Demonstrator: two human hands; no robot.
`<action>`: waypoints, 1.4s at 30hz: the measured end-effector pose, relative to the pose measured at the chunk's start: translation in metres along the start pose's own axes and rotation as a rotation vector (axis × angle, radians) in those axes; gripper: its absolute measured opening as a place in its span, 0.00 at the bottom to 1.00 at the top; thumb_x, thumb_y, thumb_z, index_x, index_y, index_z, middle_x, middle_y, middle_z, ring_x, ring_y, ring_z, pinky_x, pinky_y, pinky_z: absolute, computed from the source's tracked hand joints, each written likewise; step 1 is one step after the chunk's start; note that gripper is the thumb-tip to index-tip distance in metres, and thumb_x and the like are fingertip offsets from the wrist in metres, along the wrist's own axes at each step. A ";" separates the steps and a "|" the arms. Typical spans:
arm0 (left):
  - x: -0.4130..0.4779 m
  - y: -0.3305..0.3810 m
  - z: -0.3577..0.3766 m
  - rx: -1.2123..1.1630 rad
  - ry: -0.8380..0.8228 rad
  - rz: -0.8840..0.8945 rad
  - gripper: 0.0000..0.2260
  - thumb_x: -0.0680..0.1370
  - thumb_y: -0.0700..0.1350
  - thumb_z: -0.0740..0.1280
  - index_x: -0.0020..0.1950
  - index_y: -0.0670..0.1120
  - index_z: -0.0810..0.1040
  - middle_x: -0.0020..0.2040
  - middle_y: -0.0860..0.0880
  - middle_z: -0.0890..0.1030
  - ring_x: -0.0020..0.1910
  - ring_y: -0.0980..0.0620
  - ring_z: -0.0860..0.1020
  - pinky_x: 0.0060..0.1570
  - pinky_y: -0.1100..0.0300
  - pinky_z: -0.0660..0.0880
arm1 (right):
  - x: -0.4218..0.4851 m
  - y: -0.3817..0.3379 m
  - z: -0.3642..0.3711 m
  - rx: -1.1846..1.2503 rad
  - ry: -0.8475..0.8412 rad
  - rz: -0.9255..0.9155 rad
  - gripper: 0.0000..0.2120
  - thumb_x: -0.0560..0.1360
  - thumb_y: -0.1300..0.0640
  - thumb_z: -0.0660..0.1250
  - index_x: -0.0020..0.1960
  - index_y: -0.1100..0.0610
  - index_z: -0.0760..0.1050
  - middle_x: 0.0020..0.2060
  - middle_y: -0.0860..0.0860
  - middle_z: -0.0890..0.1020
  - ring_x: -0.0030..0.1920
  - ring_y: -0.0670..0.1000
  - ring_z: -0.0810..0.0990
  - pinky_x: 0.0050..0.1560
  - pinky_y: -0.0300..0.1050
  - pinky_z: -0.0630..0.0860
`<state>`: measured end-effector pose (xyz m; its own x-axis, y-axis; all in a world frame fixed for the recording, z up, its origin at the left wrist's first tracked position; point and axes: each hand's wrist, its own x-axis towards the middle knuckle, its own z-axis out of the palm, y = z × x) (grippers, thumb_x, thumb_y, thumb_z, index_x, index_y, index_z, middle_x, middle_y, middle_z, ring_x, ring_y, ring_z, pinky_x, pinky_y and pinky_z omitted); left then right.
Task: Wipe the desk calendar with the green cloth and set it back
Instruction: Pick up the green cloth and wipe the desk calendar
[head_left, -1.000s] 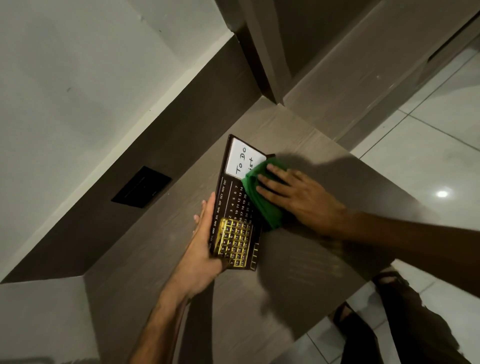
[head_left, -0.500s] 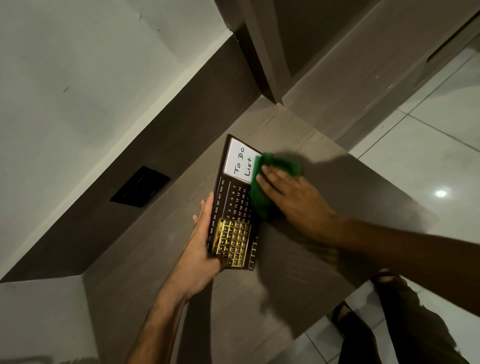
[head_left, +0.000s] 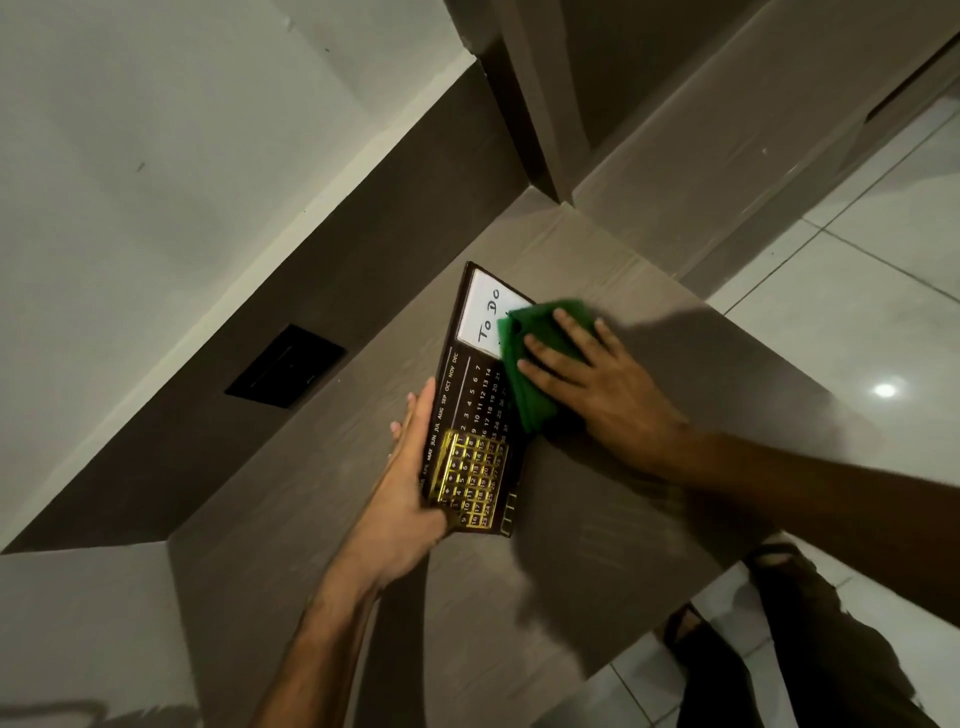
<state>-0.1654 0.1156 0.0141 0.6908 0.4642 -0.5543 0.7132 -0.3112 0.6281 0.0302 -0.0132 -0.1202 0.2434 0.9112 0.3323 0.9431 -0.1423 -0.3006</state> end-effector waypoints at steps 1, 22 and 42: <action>0.000 -0.001 0.000 0.006 0.000 0.000 0.57 0.70 0.32 0.75 0.69 0.79 0.40 0.84 0.55 0.39 0.84 0.45 0.45 0.75 0.25 0.54 | 0.005 0.009 -0.003 -0.016 0.013 0.020 0.27 0.73 0.61 0.58 0.73 0.55 0.67 0.73 0.57 0.68 0.73 0.68 0.58 0.68 0.72 0.59; 0.002 -0.006 0.000 -0.086 -0.021 0.035 0.58 0.70 0.31 0.75 0.75 0.72 0.39 0.84 0.56 0.41 0.84 0.45 0.45 0.75 0.24 0.53 | 0.002 -0.056 0.019 0.081 -0.100 0.246 0.45 0.71 0.56 0.69 0.78 0.60 0.45 0.78 0.61 0.47 0.76 0.63 0.41 0.73 0.66 0.53; 0.003 -0.013 -0.001 -0.053 -0.041 0.041 0.57 0.68 0.36 0.76 0.71 0.79 0.40 0.84 0.56 0.40 0.84 0.43 0.45 0.75 0.24 0.53 | -0.036 -0.082 0.046 0.090 -0.088 0.095 0.43 0.71 0.51 0.64 0.78 0.60 0.44 0.77 0.60 0.47 0.77 0.61 0.43 0.71 0.67 0.53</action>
<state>-0.1728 0.1222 0.0051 0.7241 0.4177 -0.5489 0.6778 -0.2838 0.6782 -0.0665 -0.0170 -0.1486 0.3063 0.9261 0.2202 0.8915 -0.1979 -0.4076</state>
